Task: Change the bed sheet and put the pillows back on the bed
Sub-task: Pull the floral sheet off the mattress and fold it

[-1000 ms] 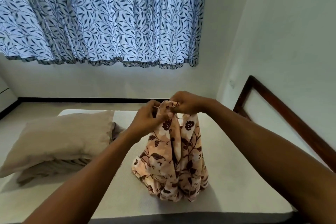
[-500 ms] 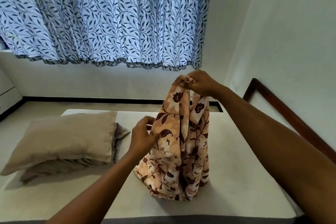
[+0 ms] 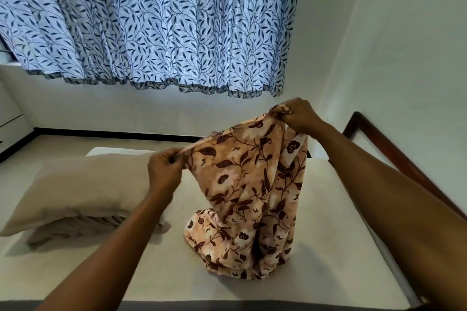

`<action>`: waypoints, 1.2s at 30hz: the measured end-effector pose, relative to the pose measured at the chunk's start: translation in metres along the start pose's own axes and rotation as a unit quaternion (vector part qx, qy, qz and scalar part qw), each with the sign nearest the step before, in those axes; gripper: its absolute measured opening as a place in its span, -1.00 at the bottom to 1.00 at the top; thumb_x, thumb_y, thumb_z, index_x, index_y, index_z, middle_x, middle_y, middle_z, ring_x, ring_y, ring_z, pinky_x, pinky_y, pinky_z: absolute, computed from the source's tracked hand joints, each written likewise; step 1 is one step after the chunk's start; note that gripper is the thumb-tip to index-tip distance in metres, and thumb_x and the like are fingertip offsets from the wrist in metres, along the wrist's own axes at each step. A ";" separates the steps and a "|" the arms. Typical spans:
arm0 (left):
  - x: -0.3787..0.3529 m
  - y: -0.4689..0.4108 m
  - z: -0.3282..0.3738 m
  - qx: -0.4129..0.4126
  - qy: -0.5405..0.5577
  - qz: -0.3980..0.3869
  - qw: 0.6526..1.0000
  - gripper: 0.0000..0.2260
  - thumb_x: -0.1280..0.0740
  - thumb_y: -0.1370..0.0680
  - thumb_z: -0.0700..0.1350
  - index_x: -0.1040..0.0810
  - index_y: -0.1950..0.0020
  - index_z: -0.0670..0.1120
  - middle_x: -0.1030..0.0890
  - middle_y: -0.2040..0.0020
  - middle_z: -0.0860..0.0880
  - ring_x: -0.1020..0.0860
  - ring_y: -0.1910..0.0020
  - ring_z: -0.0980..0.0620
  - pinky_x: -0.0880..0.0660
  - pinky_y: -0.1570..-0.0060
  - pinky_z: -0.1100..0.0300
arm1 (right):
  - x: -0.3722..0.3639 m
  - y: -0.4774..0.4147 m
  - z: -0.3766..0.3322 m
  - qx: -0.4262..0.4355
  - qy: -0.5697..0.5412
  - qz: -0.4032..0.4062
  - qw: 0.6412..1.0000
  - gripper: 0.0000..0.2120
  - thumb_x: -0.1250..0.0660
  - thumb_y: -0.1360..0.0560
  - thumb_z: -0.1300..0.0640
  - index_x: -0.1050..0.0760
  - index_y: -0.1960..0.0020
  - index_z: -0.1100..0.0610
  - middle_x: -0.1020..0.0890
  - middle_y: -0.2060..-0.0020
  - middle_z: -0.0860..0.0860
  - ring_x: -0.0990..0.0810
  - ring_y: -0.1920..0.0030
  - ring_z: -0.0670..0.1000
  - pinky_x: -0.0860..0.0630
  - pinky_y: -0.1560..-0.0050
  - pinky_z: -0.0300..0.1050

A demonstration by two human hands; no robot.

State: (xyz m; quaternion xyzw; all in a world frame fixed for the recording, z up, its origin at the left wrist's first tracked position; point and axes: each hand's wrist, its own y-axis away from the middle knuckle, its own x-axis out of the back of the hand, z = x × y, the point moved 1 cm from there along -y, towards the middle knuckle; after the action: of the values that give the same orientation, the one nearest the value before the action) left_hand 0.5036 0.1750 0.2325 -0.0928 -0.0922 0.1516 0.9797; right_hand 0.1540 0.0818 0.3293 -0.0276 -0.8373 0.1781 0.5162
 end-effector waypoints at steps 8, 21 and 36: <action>0.017 -0.040 0.017 0.025 0.066 0.058 0.996 -0.78 -0.40 -0.60 -0.09 -0.69 0.23 -0.08 -0.67 0.22 -0.20 -0.60 0.22 -0.08 -0.62 0.02 -0.22 | -0.005 0.012 -0.032 -0.028 -0.109 -0.159 0.981 -0.73 -0.44 -0.57 0.07 -0.65 -0.15 0.23 -0.68 -0.03 0.10 -0.63 -0.03 0.07 -0.53 -0.05 -0.05; 0.013 -0.029 0.040 -0.077 0.046 0.278 0.956 -0.82 -0.31 -0.60 -0.08 -0.65 0.05 -0.15 -0.65 0.17 -0.05 -0.60 0.20 0.02 -0.55 0.16 0.16 | 0.017 0.009 -0.028 -0.219 -0.238 0.262 0.909 -0.78 -0.25 -0.61 0.18 -0.68 -0.03 0.12 -0.65 0.20 -0.10 -0.48 0.40 -0.21 -0.37 0.36 -0.34; -0.100 0.014 0.067 -0.181 0.051 -0.275 0.943 -0.84 -0.38 -0.61 -0.08 -0.69 0.15 0.03 -0.62 0.32 0.01 -0.55 0.34 -0.13 -0.45 0.35 -0.06 | 0.015 0.051 -0.107 -0.051 -0.415 0.020 0.908 -0.84 -0.36 -0.62 0.11 -0.67 -0.08 0.15 -0.55 0.35 0.02 -0.41 0.34 0.11 -0.37 0.32 -0.16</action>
State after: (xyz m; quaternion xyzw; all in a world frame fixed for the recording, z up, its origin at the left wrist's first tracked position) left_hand 0.3917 0.1673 0.2790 -0.2472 -0.0900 -0.1477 0.9534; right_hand 0.2332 0.1620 0.3691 0.0053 -0.9832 0.1406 0.1161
